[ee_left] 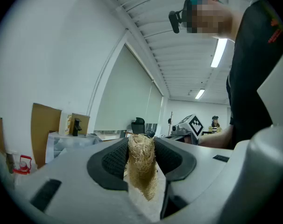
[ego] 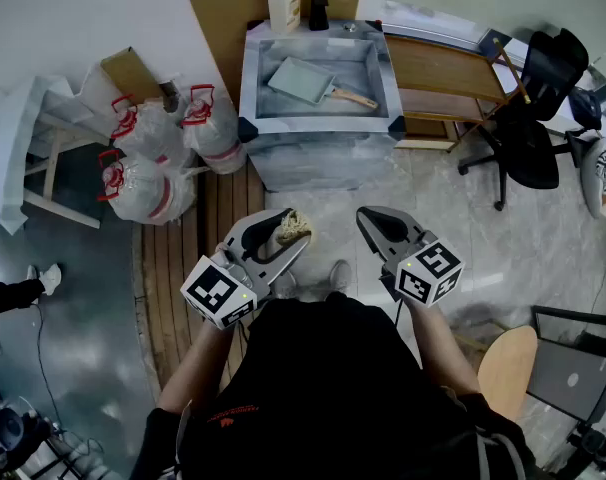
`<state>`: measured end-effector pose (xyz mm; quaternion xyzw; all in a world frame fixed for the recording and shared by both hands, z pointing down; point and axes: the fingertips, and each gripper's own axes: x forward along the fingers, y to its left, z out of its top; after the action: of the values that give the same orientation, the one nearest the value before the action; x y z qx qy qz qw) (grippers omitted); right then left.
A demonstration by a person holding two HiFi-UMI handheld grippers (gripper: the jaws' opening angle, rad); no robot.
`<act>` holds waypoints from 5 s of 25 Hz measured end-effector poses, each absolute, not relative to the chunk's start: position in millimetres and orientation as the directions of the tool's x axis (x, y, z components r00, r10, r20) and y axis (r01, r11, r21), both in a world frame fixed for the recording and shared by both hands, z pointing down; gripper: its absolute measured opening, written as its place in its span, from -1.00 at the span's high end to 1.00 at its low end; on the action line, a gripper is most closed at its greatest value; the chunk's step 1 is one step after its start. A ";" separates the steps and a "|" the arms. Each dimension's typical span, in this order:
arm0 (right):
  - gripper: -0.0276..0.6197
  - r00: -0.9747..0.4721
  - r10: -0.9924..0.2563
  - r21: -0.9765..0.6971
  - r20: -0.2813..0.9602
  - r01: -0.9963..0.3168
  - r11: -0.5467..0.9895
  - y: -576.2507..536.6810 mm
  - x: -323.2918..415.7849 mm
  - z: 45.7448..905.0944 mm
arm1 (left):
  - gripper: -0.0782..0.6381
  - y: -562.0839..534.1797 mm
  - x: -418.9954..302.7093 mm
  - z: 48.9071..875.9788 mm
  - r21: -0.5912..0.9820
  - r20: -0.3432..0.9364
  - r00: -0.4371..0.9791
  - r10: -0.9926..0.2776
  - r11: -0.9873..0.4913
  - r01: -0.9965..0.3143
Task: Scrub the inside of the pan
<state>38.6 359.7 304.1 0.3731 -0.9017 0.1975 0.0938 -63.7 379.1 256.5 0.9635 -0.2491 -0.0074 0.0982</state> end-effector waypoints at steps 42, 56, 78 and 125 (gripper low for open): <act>0.91 -0.771 -0.580 -0.329 0.262 -0.636 0.698 329.0 155.0 303.2 | 0.31 353.7 46.1 254.2 0.146 0.078 0.818 -0.570 -0.805 -0.575; 0.91 -0.772 -0.573 -0.325 0.275 -0.635 0.701 297.2 161.7 310.4 | 0.31 316.6 48.4 257.3 0.157 0.059 0.806 -0.589 -0.792 -0.590; 0.90 -0.728 -0.571 -0.352 0.379 -0.684 0.639 112.0 59.9 346.0 | 0.31 117.9 -53.6 298.2 0.256 0.080 0.838 -0.540 -0.801 -0.541; 0.55 -0.640 -0.324 -0.267 0.697 -0.651 0.711 -78.7 73.7 504.6 | 0.31 -105.2 -45.0 390.2 0.343 0.178 0.795 -0.580 -0.721 -0.603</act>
<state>73.7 -78.7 504.6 0.2806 -0.8684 0.2565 0.3184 -45.0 -105.2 390.2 0.9271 -0.3190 0.0289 0.1949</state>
